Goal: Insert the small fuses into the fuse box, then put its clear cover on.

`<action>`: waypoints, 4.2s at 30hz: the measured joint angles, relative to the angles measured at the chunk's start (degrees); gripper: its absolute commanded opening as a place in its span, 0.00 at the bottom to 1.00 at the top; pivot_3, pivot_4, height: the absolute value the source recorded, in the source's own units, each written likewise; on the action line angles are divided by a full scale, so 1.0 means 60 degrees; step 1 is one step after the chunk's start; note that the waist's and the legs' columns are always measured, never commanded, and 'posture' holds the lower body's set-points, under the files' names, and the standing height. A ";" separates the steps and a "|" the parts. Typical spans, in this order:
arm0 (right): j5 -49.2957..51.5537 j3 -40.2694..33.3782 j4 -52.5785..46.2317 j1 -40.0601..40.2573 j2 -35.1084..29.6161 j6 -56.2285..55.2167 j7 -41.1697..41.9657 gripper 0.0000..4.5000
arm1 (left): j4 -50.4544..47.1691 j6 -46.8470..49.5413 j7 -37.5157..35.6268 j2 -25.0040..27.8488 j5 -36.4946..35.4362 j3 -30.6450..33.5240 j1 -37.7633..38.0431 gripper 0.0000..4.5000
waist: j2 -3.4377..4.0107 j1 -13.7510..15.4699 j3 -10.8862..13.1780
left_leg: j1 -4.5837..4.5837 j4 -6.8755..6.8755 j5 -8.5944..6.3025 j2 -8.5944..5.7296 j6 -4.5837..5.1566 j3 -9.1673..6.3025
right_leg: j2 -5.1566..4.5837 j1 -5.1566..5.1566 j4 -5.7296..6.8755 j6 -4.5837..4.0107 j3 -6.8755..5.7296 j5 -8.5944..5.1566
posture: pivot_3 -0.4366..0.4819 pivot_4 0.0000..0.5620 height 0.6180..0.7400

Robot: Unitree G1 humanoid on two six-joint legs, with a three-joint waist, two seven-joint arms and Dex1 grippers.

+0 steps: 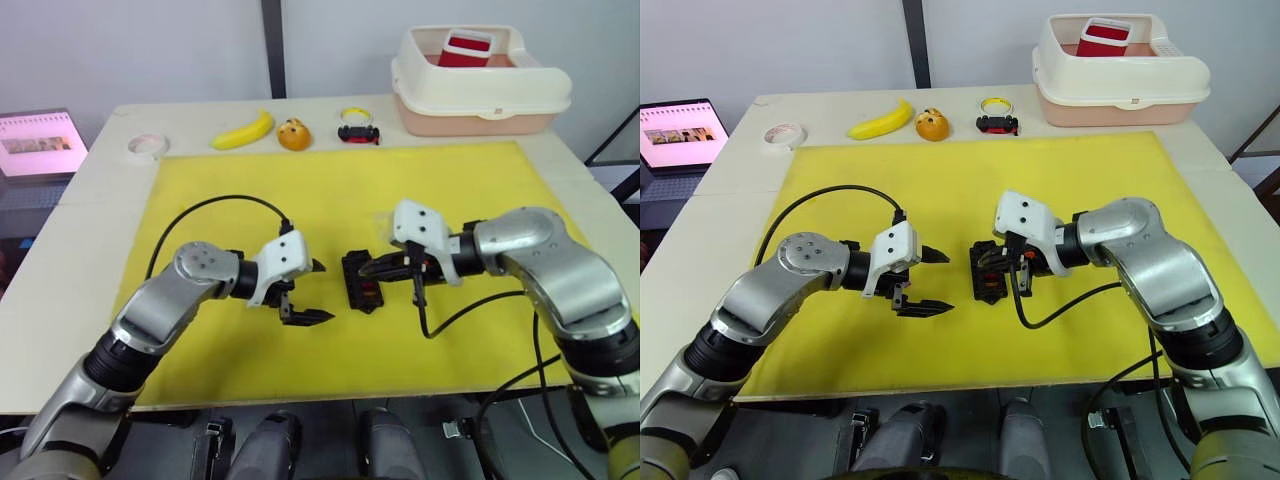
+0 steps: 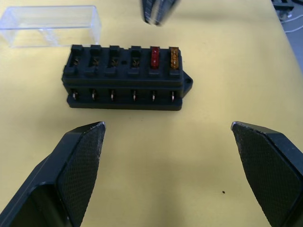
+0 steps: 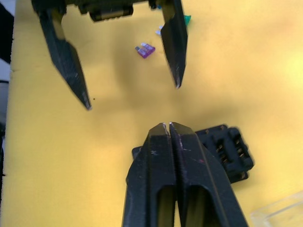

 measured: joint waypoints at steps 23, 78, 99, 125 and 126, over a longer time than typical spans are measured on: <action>0.0063 0.0442 0.0595 0.1220 -0.0291 -0.1523 -0.1265 0.01 | 0.0009 -0.0115 -0.0139 -0.0042 0.0120 -0.0002 -0.0063 1.00 | 0.0000 -0.0009 -0.0001 | 0.0015 0.0000 0.0000 0.0001 0.0001 0.0000 | 0.0002 0.0019 -0.0003 0.0000 -0.0001 0.0000 | 0.48 0.27 1.00; 0.3256 -0.1157 0.0444 -0.1370 -0.1529 -0.0596 -0.0394 0.99 | 0.6196 0.2036 -0.4693 0.3073 -0.1350 0.2391 -0.1119 1.00 | 0.0038 -0.0098 0.0028 | -0.0043 0.0006 -0.0002 0.0014 0.0004 0.0006 | 0.0008 -0.0051 0.0022 0.0001 -0.0004 -0.0001 | 0.48 0.27 1.00; 0.3475 -0.0289 0.0040 -0.2048 -0.0741 0.0250 -0.1130 1.00 | 0.7941 0.4720 -0.4689 0.2554 -0.1378 0.1508 -0.1999 0.35 | 0.0031 -0.0091 0.0026 | -0.0071 0.0018 0.0002 0.0002 -0.0001 -0.0004 | 0.0008 -0.0081 0.0031 0.0001 -0.0004 0.0000 | 0.48 0.27 1.00; 0.3189 -0.0003 -0.0004 -0.2166 -0.0737 0.0152 -0.1141 1.00 | 1.0762 0.4996 -0.4080 0.1406 -0.1068 0.1595 -0.2662 0.35 | 0.0027 -0.0053 0.0022 | -0.0070 0.0027 0.0008 -0.0003 -0.0009 -0.0004 | 0.0006 -0.0079 0.0050 0.0001 -0.0005 0.0000 | 0.48 0.27 1.00; 0.3189 -0.0003 -0.0004 -0.2166 -0.0738 0.0152 -0.1141 1.00 | 1.0876 0.4958 -0.4079 0.1384 -0.1050 0.1624 -0.2689 0.35 | 0.0027 -0.0054 0.0022 | -0.0069 0.0028 0.0008 -0.0003 -0.0010 -0.0004 | 0.0006 -0.0079 0.0054 0.0001 -0.0004 0.0000 | 0.48 0.27 1.00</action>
